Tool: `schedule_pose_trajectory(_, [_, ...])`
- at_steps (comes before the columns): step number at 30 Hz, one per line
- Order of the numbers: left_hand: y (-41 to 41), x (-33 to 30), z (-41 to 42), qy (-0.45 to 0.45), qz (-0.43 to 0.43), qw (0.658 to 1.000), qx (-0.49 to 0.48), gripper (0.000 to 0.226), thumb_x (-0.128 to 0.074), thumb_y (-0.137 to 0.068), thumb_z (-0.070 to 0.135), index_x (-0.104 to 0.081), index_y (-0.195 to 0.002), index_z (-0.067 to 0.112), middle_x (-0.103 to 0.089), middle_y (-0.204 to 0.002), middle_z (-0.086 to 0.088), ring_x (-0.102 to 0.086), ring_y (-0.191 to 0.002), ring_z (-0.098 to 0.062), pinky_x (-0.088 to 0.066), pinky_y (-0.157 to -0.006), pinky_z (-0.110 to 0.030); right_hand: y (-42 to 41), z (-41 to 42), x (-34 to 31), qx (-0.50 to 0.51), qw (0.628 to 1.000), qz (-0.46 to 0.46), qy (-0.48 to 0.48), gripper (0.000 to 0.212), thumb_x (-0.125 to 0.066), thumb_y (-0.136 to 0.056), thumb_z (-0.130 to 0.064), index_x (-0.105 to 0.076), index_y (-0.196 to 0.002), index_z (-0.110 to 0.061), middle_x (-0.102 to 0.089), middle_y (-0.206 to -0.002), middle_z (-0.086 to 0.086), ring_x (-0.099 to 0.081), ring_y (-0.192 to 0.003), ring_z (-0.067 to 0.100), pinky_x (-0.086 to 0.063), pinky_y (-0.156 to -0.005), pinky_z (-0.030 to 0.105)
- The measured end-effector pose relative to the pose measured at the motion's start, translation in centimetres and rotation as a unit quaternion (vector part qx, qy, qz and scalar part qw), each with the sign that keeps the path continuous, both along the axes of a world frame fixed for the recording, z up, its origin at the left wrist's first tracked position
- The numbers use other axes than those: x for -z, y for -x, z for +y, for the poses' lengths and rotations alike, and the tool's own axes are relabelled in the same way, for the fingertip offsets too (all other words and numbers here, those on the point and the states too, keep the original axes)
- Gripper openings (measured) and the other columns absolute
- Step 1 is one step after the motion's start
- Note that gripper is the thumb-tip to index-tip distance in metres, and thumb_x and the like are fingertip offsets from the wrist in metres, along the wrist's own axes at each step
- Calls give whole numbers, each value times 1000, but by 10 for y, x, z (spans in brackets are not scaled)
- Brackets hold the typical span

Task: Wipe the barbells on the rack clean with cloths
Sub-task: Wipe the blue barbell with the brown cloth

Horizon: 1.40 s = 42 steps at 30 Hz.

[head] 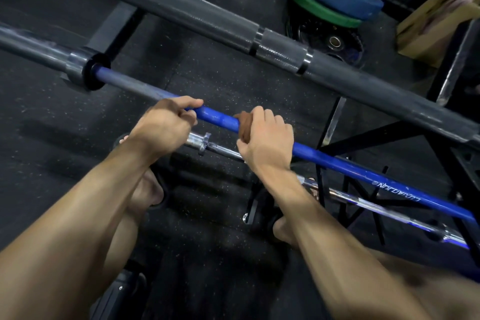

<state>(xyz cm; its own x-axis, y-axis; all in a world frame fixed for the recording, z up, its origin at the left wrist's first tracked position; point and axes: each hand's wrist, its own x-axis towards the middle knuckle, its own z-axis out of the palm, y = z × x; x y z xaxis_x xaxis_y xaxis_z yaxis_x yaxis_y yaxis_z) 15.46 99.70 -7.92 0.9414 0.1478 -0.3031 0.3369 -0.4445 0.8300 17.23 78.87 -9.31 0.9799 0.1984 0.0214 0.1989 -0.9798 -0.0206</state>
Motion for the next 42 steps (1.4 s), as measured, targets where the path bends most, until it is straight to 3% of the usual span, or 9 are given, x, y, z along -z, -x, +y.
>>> schedule_pose_trajectory(7, [1, -1, 0, -19, 8, 1000, 6, 30, -57, -98, 24, -68, -121, 39, -60, -60, 17, -50, -52, -2, -39, -63, -25, 20, -88, -13, 67, 995, 25, -70, 44, -78, -71, -37, -58, -106, -20, -61, -96, 2, -58, -90, 31, -47, -80, 42])
schedule_pose_trajectory(13, [0, -1, -4, 49, 11, 998, -26, 24, -61, -93, 22, -66, -110, 39, -61, -79, 6, -54, -69, -13, -39, -74, -22, 2, -4, -12, 26, 997, 75, 16, 54, -75, -77, -45, -48, -116, -19, -54, -111, 0, -53, -103, 27, -38, -86, 42])
schedule_pose_trajectory(16, [2, -7, 3, 56, 32, 998, -3, 34, -60, -96, 18, -66, -126, 34, -60, -76, 9, -53, -63, -8, -41, -65, -16, -7, 45, -14, -29, 996, 89, 8, 54, -71, -79, -43, -45, -119, -18, -55, -114, 1, -54, -105, 28, -39, -84, 42])
schedule_pose_trajectory(21, [9, -10, 24, 93, 39, 993, 66, 29, -61, -98, 11, -72, -116, 32, -75, -97, 0, -68, -89, -18, -51, -89, -28, -21, 27, -39, -113, 952, 227, -174, 61, -69, -82, -55, -40, -136, -53, -57, -127, -18, -56, -118, 12, -45, -100, 41])
schedule_pose_trajectory(26, [21, 8, 45, 161, 86, 983, -26, 19, -65, -94, 2, -70, -90, 20, -67, -71, 5, -58, -59, -3, -40, -54, -13, -20, -7, -41, -133, 932, 271, -200, 64, -60, -96, -49, -26, -149, -61, -46, -146, -30, -51, -130, 2, -40, -112, 44])
schedule_pose_trajectory(29, [20, 12, 57, 251, 104, 938, -214, 16, -62, -97, 3, -62, -104, 17, -64, -87, -6, -59, -67, -17, -42, -53, -23, -16, 1, -35, -105, 950, 258, -143, 55, -45, -98, -57, -23, -149, -58, -48, -144, -20, -59, -120, 20, -45, -103, 49])
schedule_pose_trajectory(32, [16, 1, 68, 356, 98, 865, -339, 23, -55, -102, 12, -59, -123, 19, -69, -107, -2, -65, -84, -20, -50, -71, -31, -16, 25, -36, -98, 958, 248, -103, 51, -35, -98, -59, -28, -147, -46, -51, -139, -8, -60, -115, 28, -45, -99, 48])
schedule_pose_trajectory(36, [12, -2, 80, 442, 82, 803, -391, 26, -45, -106, 29, -61, -125, 21, -72, -120, 1, -69, -108, -21, -51, -80, -35, -22, 80, -39, -81, 968, 236, -39, 48, -25, -103, -58, -39, -136, -26, -54, -131, 5, -58, -113, 36, -44, -93, 47])
schedule_pose_trajectory(42, [13, 4, 84, 499, 92, 777, -372, 39, -38, -106, 42, -63, -130, 25, -74, -120, 8, -63, -116, -17, -47, -95, -38, -28, 194, -21, -41, 987, 151, 19, 52, -23, -104, -59, -42, -130, -18, -53, -131, 11, -56, -115, 38, -40, -94, 49])
